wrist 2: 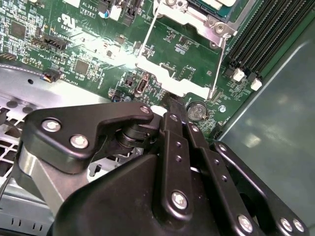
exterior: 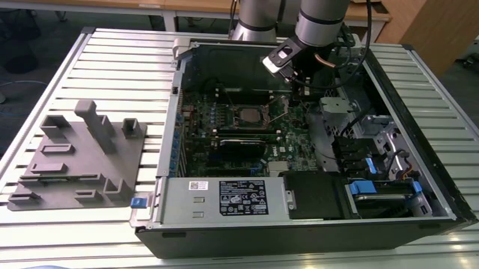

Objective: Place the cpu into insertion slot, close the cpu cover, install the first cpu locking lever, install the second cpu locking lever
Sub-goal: 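Close the cpu cover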

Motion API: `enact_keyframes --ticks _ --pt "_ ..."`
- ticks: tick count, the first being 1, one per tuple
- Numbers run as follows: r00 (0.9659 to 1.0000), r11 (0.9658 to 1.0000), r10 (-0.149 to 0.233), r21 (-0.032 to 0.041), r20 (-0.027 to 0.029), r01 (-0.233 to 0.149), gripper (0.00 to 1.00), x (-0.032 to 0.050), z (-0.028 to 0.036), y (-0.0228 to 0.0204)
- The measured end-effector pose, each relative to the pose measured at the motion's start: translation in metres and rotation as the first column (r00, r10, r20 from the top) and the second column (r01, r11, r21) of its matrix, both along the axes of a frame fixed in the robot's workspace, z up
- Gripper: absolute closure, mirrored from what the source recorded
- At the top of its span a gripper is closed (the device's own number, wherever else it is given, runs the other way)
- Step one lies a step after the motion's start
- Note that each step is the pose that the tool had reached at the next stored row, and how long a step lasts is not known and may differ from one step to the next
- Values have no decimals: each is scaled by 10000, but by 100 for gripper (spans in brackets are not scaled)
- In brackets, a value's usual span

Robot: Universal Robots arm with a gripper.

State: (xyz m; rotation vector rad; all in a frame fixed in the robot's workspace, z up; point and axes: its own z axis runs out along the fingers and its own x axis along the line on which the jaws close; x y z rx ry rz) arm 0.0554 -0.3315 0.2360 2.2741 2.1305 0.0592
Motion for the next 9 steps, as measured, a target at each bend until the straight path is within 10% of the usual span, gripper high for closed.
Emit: enact_keyframes --ticks 9 --pt "10000 10000 -1 0 1 1 89 -2 -4 0"
